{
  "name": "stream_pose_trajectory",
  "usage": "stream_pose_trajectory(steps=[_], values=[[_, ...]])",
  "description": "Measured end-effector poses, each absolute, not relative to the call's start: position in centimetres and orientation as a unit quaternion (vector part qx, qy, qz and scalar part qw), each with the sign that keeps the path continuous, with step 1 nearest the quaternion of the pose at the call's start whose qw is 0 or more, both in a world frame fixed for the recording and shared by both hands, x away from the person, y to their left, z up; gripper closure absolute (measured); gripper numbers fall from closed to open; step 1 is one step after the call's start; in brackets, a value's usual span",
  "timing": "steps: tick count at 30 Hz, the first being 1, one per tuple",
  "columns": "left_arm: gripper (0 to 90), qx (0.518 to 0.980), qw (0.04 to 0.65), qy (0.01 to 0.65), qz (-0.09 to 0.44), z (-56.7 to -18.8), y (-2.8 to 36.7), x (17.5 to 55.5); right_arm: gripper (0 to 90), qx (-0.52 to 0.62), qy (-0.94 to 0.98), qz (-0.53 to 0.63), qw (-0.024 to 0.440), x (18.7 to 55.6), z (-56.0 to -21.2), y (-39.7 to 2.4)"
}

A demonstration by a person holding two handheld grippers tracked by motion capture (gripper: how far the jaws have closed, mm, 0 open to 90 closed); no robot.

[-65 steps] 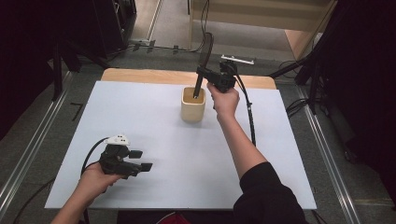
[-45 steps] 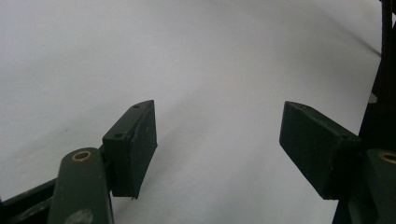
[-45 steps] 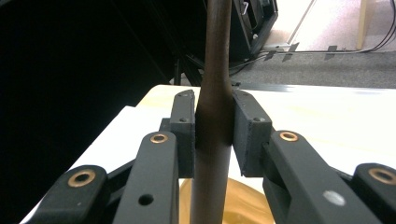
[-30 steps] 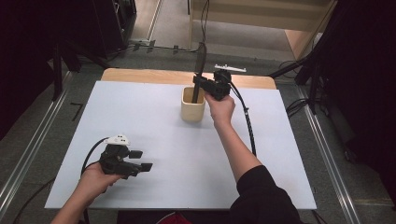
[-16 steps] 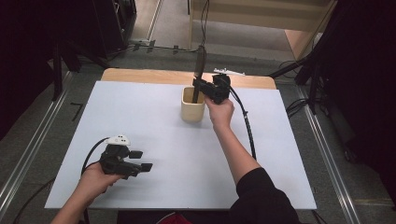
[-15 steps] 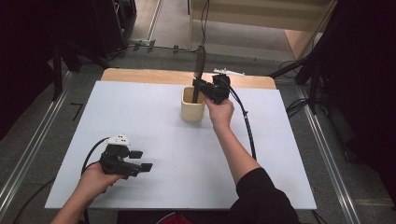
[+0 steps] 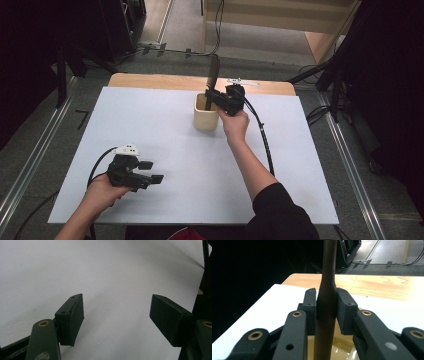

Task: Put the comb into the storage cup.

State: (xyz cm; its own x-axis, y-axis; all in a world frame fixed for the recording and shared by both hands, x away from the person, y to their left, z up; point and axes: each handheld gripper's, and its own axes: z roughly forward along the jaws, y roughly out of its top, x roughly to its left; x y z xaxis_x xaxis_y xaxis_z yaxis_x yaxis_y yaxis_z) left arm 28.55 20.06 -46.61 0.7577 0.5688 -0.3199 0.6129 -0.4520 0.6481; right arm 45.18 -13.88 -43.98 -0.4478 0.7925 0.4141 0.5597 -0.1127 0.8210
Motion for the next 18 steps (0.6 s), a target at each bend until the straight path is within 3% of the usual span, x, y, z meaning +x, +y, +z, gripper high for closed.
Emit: stream_pose_trajectory(steps=[1,4,6,18], values=[[28.9,0.851,0.393,0.347,-0.028,-46.6,20.1,28.6,68.7,0.512,0.659,0.540,0.110,45.1,-44.0,-13.9],[28.9,0.852,0.393,0.346,-0.028,-46.6,20.1,28.6,43.8,0.498,0.656,0.558,0.099,45.0,-43.7,-14.1],[28.9,0.853,0.390,0.346,-0.027,-46.6,20.1,28.6,35.7,0.498,0.653,0.560,0.112,44.8,-43.3,-14.3],[28.9,0.853,0.390,0.346,-0.025,-46.5,20.1,28.4,32.3,0.519,0.646,0.550,0.109,44.4,-42.7,-16.2]])
